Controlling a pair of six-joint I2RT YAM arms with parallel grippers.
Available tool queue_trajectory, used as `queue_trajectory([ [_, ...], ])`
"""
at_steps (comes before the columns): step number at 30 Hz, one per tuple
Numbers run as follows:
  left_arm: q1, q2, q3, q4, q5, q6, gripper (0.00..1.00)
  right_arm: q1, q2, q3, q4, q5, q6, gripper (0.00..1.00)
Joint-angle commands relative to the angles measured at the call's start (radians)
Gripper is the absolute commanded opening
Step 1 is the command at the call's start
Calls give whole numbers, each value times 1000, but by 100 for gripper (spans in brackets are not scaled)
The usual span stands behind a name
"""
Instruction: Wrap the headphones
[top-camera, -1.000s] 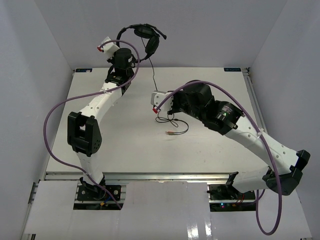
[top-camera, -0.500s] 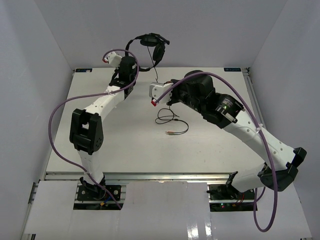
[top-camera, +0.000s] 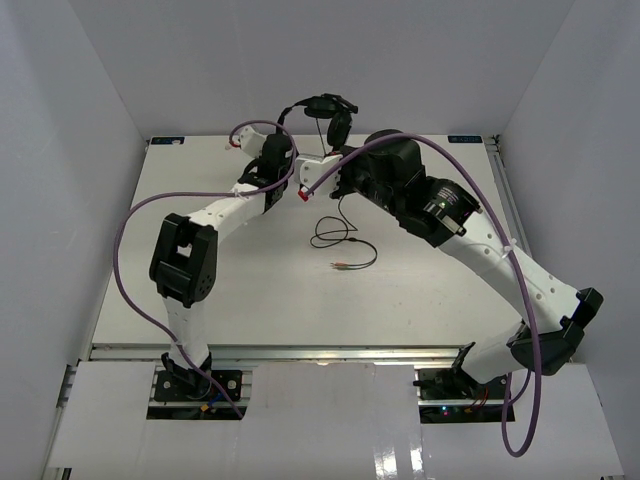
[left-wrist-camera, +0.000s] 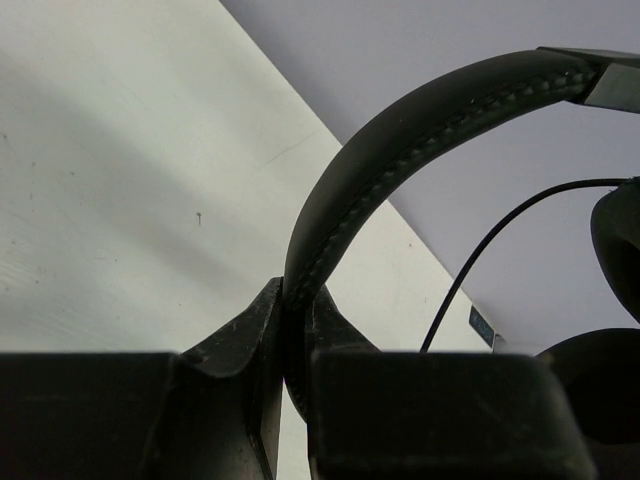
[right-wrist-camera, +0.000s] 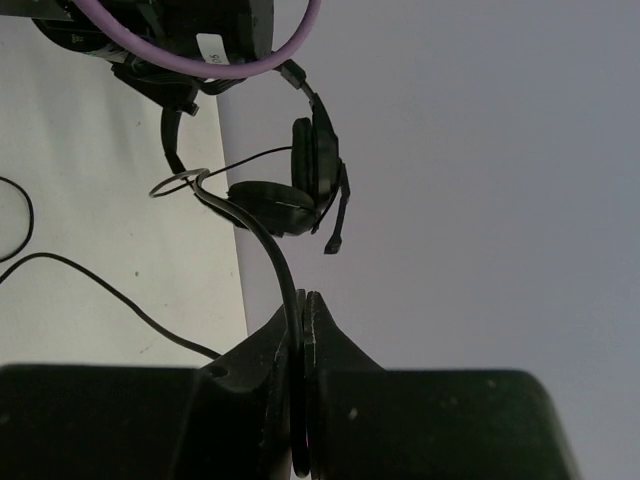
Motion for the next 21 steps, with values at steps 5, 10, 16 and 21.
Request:
queue_trajectory([
  [5, -40, -37, -27, 116, 93, 72, 0, -80, 5, 68, 74, 7, -65, 8],
  [10, -48, -94, -196, 230, 169, 212, 0, -147, -2, 66, 96, -5, -61, 8],
  [16, -49, -102, -260, 288, 295, 317, 0, -188, 4, 58, 90, -23, -71, 8],
  [21, -49, -97, -252, 298, 322, 382, 0, -203, -9, 45, -10, -118, -102, 8],
])
